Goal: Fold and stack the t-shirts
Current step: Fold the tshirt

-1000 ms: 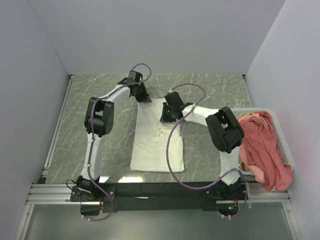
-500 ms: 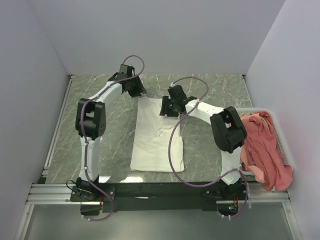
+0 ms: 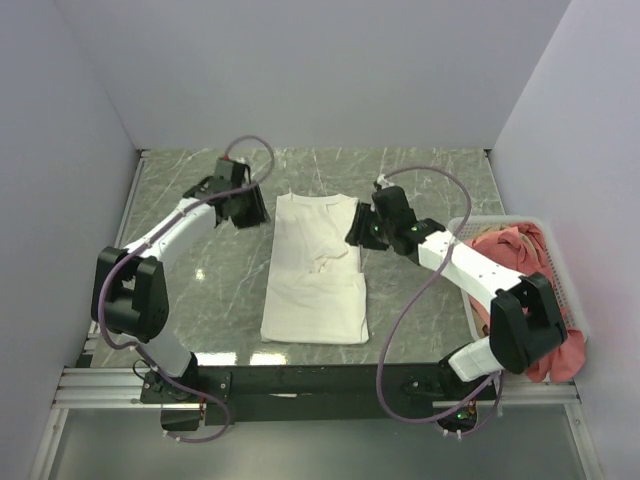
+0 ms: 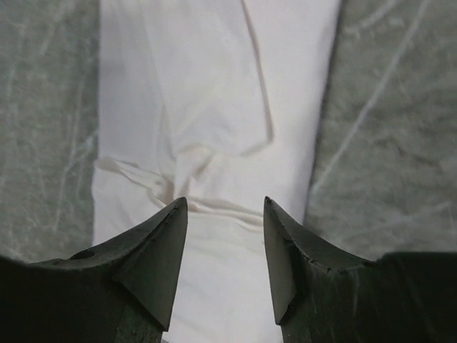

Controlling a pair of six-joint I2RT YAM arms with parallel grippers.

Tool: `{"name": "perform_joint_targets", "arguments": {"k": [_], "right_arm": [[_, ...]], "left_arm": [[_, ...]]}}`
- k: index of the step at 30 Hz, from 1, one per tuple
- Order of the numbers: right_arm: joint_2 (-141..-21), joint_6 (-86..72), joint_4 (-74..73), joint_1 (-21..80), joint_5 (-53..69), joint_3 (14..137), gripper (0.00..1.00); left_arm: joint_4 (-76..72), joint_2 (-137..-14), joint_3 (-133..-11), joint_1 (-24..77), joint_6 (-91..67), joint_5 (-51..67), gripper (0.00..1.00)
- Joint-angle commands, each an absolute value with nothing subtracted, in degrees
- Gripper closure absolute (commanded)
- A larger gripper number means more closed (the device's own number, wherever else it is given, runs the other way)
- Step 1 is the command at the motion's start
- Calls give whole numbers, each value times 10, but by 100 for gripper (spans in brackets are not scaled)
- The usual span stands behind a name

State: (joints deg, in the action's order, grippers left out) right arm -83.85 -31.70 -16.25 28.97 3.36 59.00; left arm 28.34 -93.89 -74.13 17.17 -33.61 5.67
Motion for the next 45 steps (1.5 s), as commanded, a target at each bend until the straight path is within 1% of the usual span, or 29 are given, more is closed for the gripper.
{"name": "perform_joint_targets", "arguments": {"k": [1,3,11,14,17,35,45], "right_arm": [[-792,-320,-181,286,16,546,46],[-770,-319,-178,287,21,515,46],[-737,-315,-175,287,16,444,46],[-726,-318,-173,287,17,427,46],[-718,-321,-170,288,13,416,46],[-753,-327,-143,309,22,410,45],[-759,-323,-142,313,12,411,46]], "left_arm": [[321,-923,-687,223,-284,78,57],[314,-917,-663,238,-282,87,54],[311,-939,-645,257,-282,71,55],[317,-945,-644,268,-280,50,54],[312,-946,-634,273,-283,56,54],[308,-963,-612,287,-291,33,52],[295,-986,-616,287,-297,48,55]]}}
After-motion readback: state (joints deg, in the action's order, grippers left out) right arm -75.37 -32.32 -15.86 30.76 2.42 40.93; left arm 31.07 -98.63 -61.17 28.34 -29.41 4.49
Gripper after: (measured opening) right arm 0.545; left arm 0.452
